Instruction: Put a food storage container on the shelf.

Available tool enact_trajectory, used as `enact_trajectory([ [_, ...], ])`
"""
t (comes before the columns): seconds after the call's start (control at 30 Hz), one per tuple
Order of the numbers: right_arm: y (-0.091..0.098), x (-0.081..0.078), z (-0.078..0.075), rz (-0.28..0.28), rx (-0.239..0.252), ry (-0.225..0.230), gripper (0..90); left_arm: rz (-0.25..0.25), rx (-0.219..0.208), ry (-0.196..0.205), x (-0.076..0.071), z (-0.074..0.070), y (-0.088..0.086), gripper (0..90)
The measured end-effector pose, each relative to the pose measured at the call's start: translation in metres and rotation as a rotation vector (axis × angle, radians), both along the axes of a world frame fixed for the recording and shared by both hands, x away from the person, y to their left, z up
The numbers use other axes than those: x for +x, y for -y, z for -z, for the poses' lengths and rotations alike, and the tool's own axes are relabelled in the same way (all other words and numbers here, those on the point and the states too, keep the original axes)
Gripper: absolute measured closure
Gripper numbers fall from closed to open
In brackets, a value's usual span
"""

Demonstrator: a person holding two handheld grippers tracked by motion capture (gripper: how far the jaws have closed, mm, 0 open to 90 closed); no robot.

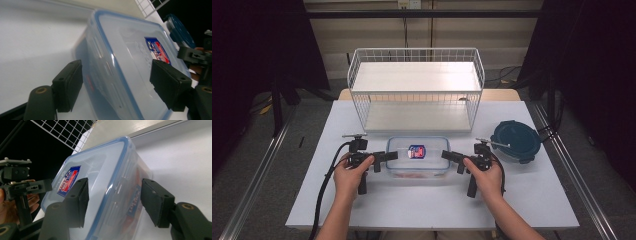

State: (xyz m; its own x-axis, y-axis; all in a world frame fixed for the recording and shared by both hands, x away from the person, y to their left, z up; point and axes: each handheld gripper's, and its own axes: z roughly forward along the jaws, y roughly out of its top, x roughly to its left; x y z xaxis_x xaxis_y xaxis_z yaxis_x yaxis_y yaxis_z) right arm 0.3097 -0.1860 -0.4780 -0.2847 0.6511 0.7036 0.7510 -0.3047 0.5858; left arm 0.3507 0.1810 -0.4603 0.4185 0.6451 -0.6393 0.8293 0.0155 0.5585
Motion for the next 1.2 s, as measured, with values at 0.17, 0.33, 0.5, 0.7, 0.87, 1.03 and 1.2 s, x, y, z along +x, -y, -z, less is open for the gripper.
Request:
enact_trajectory([
  [0.17, 0.0, 0.0, 0.0, 0.004, 0.004, -0.001, 43.1, 0.046, -0.038, -0.054, 0.002, 0.006, 0.001, 22.4],
  [0.33, -0.001, -0.001, 0.0, 0.01, 0.013, 0.003, 45.9, 0.016, -0.041, -0.034, 0.002, 0.003, -0.002, 29.9],
  [0.5, -0.001, -0.002, 0.001, 0.025, 0.027, -0.007, 46.7, -0.022, -0.069, -0.03, 0.0, 0.005, -0.002, 32.3],
  [0.7, -0.002, -0.003, 0.003, 0.045, 0.05, -0.016, 47.1, -0.124, -0.106, 0.002, -0.008, 0.009, 0.0, 36.0],
  [0.87, -0.003, -0.006, 0.004, 0.07, 0.069, -0.034, 47.5, -0.202, -0.134, -0.006, -0.013, 0.01, 0.001, 39.9],
  [1.03, -0.003, -0.006, 0.005, 0.086, 0.093, -0.057, 47.9, -0.211, -0.143, -0.015, -0.013, 0.01, 0.001, 41.4],
  [1.2, -0.002, -0.006, 0.009, 0.106, 0.15, -0.089, 48.8, -0.218, -0.151, -0.024, -0.012, 0.01, 0.0, 41.9],
])
